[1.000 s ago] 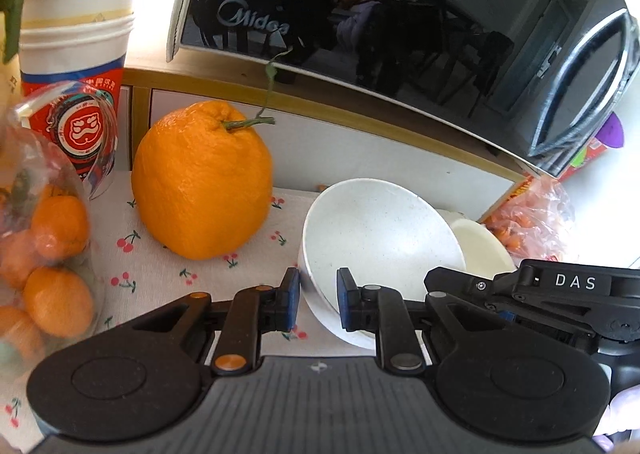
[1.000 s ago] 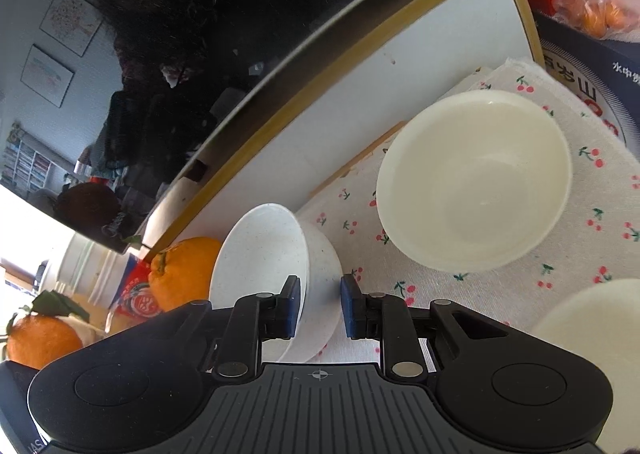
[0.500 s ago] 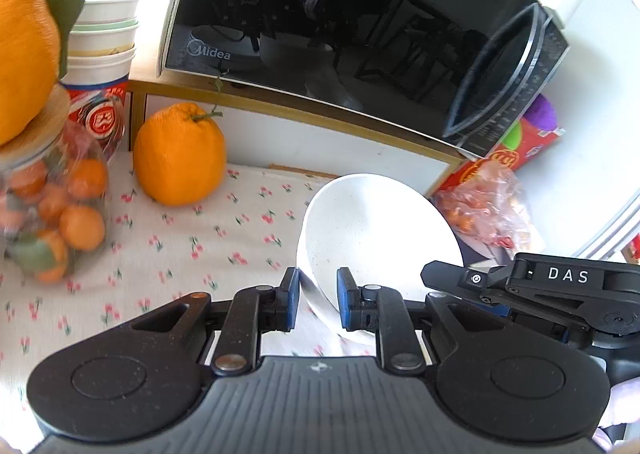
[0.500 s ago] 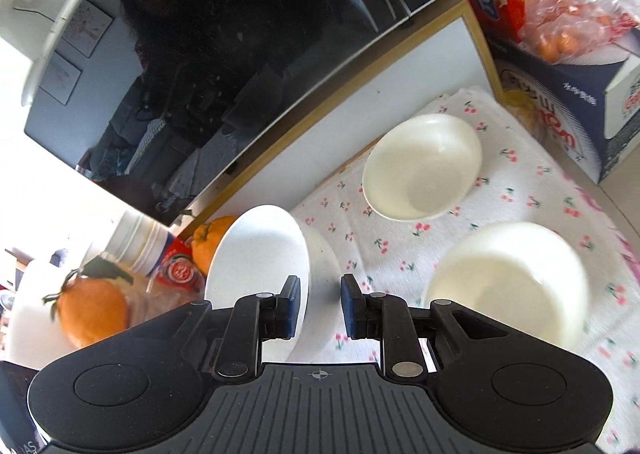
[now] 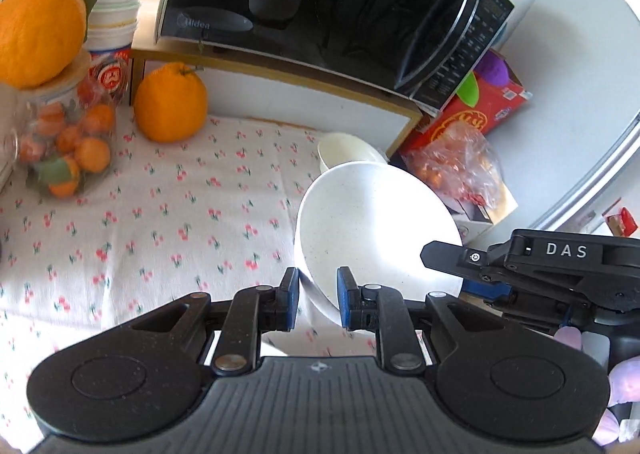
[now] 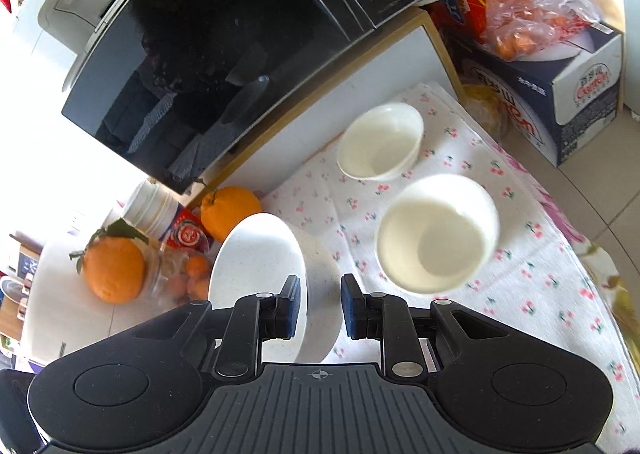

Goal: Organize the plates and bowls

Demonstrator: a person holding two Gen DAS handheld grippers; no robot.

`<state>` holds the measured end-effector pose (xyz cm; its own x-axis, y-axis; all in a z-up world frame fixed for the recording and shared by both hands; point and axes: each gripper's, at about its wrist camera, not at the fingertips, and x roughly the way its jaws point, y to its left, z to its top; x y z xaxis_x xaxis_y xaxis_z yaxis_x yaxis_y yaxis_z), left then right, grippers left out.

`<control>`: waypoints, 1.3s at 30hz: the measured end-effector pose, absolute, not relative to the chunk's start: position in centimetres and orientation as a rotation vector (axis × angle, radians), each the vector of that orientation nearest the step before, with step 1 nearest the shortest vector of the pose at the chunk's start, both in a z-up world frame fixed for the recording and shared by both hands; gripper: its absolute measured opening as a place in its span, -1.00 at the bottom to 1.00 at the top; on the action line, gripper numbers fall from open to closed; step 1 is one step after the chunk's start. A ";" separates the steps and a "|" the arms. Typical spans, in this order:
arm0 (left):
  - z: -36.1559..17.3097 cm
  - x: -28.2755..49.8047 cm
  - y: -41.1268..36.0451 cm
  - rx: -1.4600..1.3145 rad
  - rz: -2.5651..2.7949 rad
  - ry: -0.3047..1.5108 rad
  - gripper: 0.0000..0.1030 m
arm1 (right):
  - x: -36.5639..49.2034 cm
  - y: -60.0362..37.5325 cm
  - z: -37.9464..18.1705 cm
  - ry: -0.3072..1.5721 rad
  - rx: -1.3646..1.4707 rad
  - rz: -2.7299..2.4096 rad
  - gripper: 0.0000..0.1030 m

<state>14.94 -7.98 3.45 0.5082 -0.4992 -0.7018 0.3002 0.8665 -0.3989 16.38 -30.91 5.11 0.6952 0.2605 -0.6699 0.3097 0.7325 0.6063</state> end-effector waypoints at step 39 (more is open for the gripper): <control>-2.0 6.4 -14.8 -0.041 -0.683 1.137 -0.62 | 7.6 -36.5 -2.2 1.151 0.740 -0.197 -0.54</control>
<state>6.41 -14.81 -2.01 0.2416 -0.5196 -0.8195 0.4795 0.7982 -0.3647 7.59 -36.46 -2.20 0.4201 0.2224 -0.8798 0.5021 0.7507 0.4294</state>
